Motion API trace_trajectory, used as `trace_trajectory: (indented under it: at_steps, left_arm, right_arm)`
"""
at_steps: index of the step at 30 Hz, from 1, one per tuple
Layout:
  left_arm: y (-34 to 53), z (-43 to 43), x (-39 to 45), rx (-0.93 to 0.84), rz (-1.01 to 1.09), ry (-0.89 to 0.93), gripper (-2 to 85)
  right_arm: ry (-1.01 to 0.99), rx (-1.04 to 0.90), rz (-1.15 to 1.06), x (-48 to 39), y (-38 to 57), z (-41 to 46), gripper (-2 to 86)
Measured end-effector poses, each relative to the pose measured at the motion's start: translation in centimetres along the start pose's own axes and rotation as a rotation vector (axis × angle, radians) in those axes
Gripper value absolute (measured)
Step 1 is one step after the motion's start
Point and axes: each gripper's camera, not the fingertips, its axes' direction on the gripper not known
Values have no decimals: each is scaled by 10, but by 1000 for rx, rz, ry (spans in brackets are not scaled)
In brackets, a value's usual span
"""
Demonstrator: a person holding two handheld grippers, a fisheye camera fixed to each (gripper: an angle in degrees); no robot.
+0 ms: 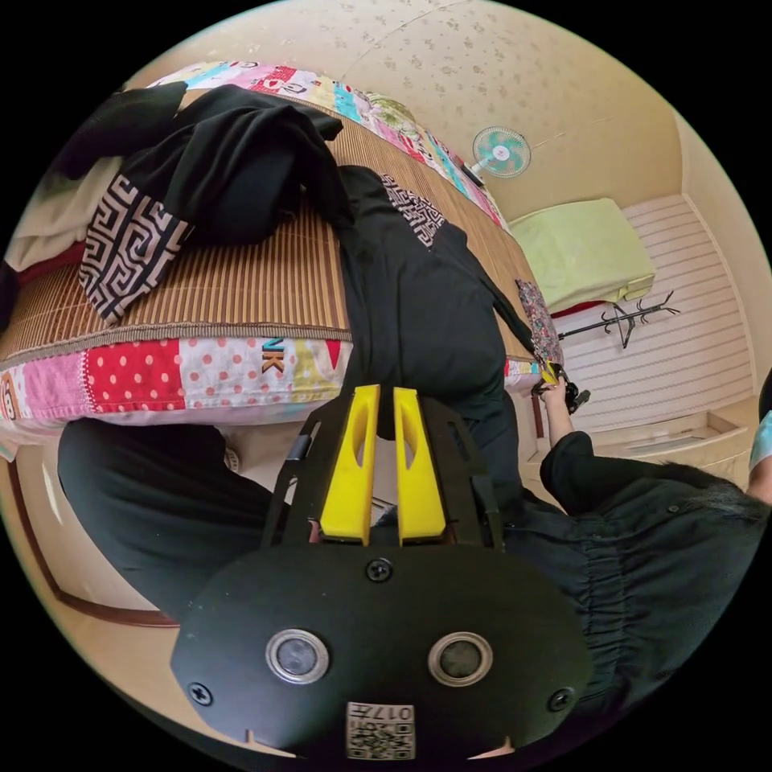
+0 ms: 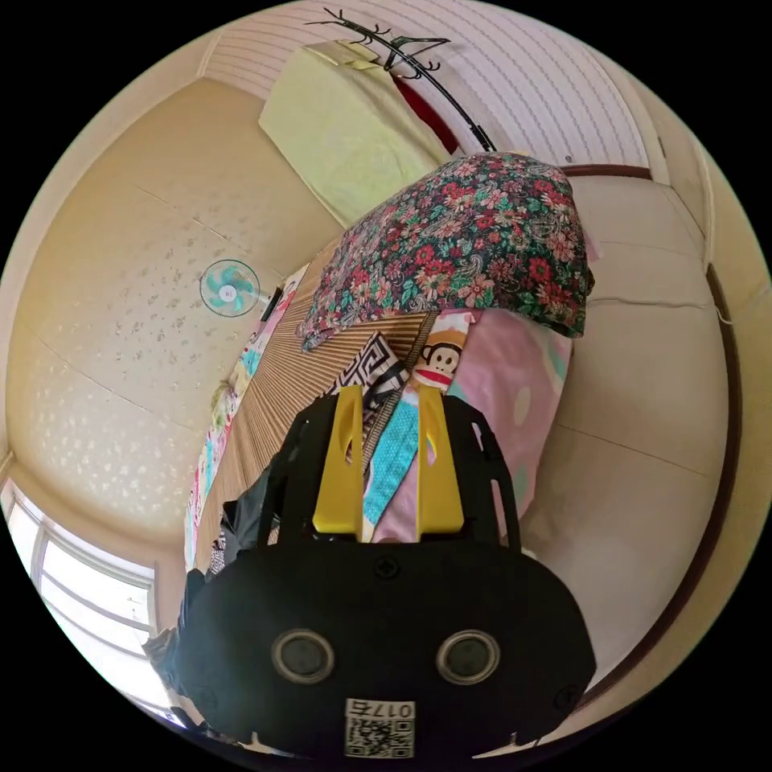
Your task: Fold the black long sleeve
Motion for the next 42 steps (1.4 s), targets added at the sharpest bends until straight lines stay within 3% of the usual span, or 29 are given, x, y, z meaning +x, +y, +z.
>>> trace_trajectory:
  at_steps: [7, 11, 14, 17, 21, 24, 29, 35, 38, 42]
  left_arm:
    - [-3, -13, -12, 36, -14, 13, 45]
    - [5, -30, -24, 86, -43, 20, 48]
    - [14, -51, -36, 133, -70, 0, 51]
    - [22, -69, -49, 181, -103, -11, 59]
    - [24, -85, -69, 224, -149, -2, 74]
    - [28, -101, -79, 280, -176, 6, 85]
    - [33, -134, -98, 322, -181, -114, 110]
    - [17, -160, -163, 359, -255, -207, 138]
    - [4, -152, -188, 343, -306, -106, 136]
    - [22, -140, -220, 473, -516, 244, 142]
  right_arm:
    - [20, -65, 33, 3, 3, 30, 92]
    - [213, -43, 6, -33, -2, 38, 27]
    - [63, 108, -104, -108, 12, 20, 20]
    - [-134, 134, -310, -221, 55, 20, 19]
    - [-390, 5, -598, -363, 184, 58, 20]
    - [-413, -227, -704, -410, 307, 118, 24]
    - [-167, -748, -903, -394, 500, 214, 46]
    - [-332, -723, -957, -366, 525, 143, 61]
    - [-377, -750, -985, -354, 517, 113, 62]
    - [-365, -742, -996, -323, 508, 82, 61]
